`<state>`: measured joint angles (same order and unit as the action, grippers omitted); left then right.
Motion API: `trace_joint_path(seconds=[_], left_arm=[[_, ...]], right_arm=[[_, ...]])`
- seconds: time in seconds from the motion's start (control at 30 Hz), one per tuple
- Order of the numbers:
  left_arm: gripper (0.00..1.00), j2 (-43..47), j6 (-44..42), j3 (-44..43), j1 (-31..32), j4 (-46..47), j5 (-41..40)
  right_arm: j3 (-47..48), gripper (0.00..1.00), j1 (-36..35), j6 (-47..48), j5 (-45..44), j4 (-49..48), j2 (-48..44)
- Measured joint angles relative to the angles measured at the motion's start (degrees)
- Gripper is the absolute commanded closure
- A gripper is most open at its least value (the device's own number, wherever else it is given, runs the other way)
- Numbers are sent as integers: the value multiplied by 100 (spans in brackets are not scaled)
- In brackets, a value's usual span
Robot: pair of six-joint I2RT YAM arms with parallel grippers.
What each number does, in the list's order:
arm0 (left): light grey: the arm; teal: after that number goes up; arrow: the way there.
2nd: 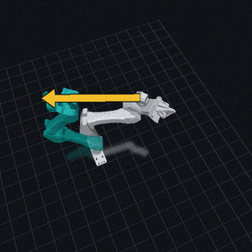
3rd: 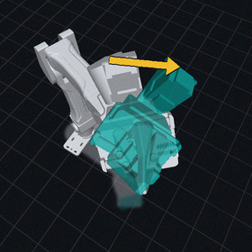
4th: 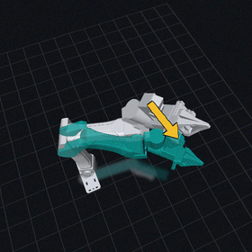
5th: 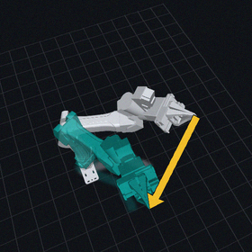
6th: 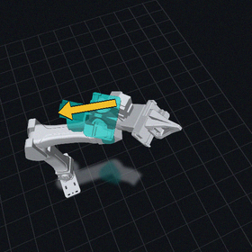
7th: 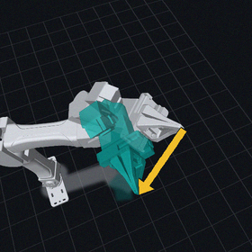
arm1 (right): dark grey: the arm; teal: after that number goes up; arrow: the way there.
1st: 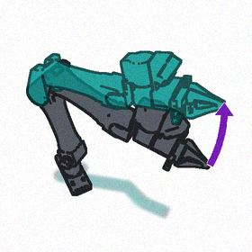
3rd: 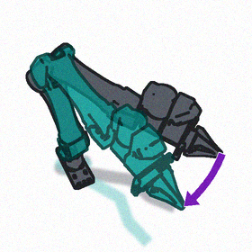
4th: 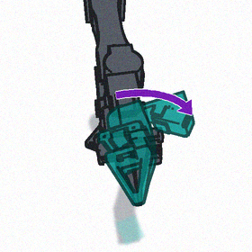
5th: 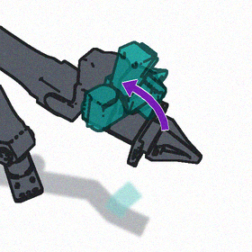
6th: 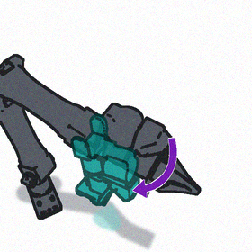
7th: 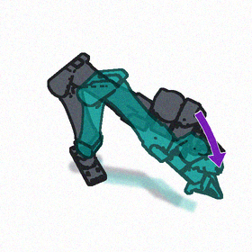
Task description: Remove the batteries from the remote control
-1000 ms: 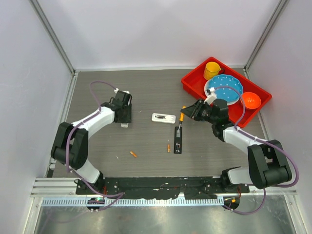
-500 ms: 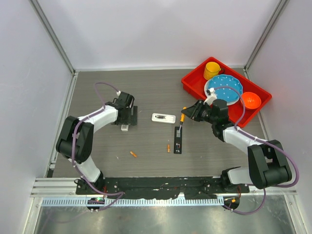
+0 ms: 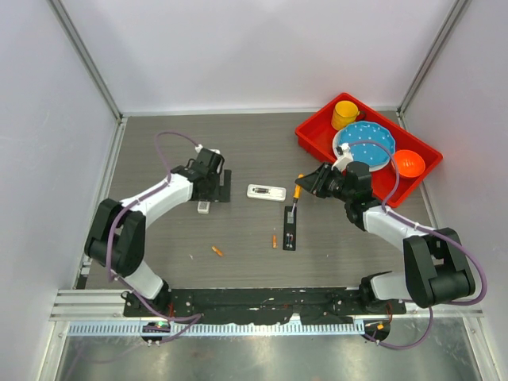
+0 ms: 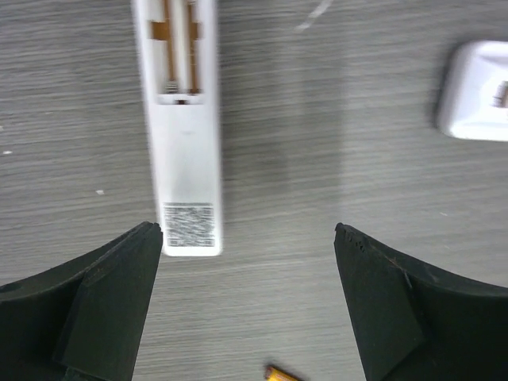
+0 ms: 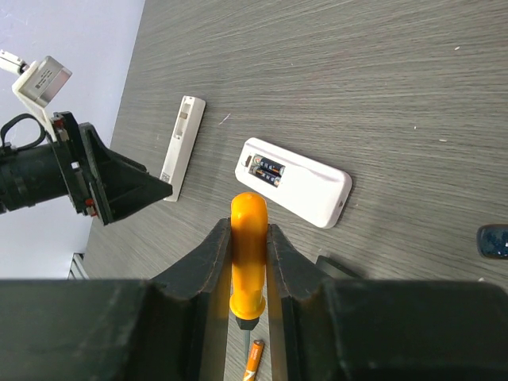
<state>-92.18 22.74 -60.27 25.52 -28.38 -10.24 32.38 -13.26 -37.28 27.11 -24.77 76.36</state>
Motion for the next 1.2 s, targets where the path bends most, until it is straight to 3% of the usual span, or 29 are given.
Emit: trace_joint_path(seconds=[0.27, 0.6, 1.2], left_arm=[[8, -160, 192, -660, 903, -87, 203], [11, -1410, 352, -1600, 1777, 98, 800], [13, -2240, 754, -1996, 2385, 601, 1878]], right_arm=[[0, 99, 0, 9, -2, 37, -197], [-2, 99, 63, 111, -173, 258, -417], [-144, 99, 68, 326, -549, 997, -1169]])
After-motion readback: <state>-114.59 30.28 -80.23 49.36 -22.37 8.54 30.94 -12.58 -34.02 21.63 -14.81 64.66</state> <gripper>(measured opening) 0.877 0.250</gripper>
